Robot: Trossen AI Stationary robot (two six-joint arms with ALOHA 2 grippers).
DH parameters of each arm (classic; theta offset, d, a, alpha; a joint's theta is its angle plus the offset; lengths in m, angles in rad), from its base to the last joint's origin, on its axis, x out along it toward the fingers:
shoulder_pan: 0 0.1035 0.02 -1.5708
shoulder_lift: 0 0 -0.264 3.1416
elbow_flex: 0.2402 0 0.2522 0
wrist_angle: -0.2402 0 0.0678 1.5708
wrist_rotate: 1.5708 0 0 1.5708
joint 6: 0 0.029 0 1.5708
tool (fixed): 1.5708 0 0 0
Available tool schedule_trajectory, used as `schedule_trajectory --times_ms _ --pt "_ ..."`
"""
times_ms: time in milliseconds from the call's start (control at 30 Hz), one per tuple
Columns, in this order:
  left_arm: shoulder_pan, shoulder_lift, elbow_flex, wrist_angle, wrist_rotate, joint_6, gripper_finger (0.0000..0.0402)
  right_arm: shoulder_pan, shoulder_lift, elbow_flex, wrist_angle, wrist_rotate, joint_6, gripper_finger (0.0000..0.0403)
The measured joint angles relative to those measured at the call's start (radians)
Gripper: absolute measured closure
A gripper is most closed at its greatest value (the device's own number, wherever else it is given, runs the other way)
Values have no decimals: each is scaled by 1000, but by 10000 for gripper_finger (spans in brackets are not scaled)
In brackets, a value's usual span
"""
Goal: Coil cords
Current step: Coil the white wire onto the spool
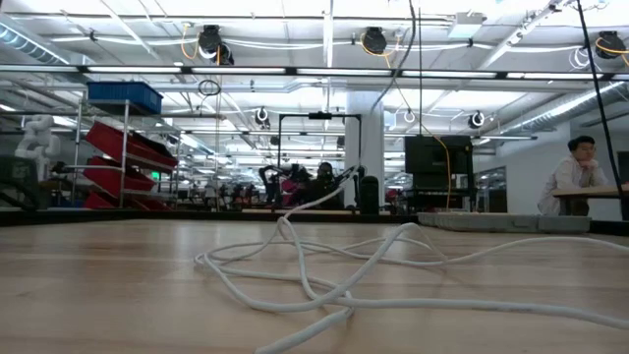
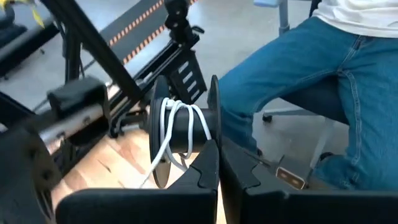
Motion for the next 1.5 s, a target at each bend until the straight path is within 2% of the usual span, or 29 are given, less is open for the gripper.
schedule_trajectory --times_ms 233,467,600,767,867,1000,1200,1367,1500 --pt "-16 -5 0 51 -17 32 402 -12 1 0 -60 -93 33 403" --pt "-18 -49 0 11 -83 22 402 -12 1 0 -188 -148 117 403" --pt "-31 -70 0 -18 -165 5 402 -12 1 0 -218 -178 149 403" --pt "-41 -83 0 -99 -330 -43 402 -12 1 0 -216 -246 204 403" --pt "-39 -83 0 -166 -412 -87 402 -12 1 0 -208 -250 251 399" --pt "-39 -83 0 -228 -467 -130 402 -12 0 0 -244 -250 331 380" --pt "-41 -83 0 -258 -472 -150 402 -11 0 -1 -382 -248 475 357" --pt "-41 -83 0 -293 -473 -164 402 -6 0 -1 -405 -244 526 347" --pt "-42 -83 0 -297 -476 -164 402 28 19 -23 -373 -148 530 344"
